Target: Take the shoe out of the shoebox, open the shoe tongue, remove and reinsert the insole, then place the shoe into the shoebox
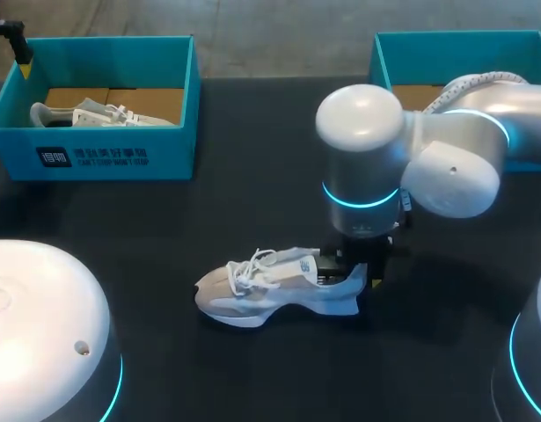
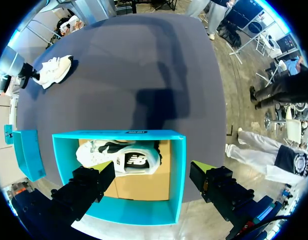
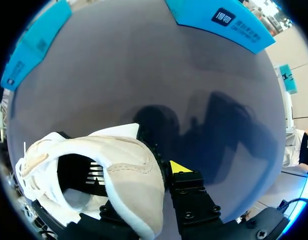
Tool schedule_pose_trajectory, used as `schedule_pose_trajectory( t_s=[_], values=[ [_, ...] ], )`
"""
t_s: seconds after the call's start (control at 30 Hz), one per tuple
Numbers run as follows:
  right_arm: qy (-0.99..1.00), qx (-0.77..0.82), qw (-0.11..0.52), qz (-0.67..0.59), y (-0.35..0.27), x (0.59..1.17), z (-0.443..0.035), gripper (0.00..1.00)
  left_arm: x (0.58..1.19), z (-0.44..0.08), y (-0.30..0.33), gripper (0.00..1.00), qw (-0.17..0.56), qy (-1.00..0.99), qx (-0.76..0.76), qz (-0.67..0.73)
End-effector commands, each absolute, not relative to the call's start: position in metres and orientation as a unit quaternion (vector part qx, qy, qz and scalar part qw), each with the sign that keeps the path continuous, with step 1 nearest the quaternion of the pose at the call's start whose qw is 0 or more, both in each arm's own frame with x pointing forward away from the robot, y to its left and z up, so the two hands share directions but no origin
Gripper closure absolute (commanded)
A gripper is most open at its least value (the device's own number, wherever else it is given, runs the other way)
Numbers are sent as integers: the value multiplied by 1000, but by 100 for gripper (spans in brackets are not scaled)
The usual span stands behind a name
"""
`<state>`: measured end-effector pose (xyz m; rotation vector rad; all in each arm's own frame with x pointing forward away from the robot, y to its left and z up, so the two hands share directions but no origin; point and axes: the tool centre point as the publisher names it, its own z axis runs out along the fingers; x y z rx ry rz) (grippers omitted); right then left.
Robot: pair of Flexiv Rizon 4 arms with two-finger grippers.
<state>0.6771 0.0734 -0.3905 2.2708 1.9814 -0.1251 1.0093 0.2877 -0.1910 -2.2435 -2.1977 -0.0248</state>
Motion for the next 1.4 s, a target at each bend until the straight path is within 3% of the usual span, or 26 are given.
schedule_pose_trajectory(
  t_s=[0.03,0.43,0.47,0.5,0.57,1.4],
  values=[
    [657,750,62,-43,75,678,-392,100,1009,-190,288,0,2,-699,-715,-9],
    [653,752,65,-56,75,676,-396,100,1009,-190,288,0,2,-699,-715,-9],
    [653,752,66,-57,75,676,-396,89,1009,-190,288,0,2,-699,-715,-9],
    [653,752,66,-57,76,676,-396,68,1009,-190,288,0,2,-699,-715,-9],
    [653,753,67,-57,76,675,-394,0,1009,-190,288,0,2,-699,-715,-9],
    [654,754,59,12,76,674,-312,0,1009,-190,288,0,2,-699,-715,-9]
  ],
)
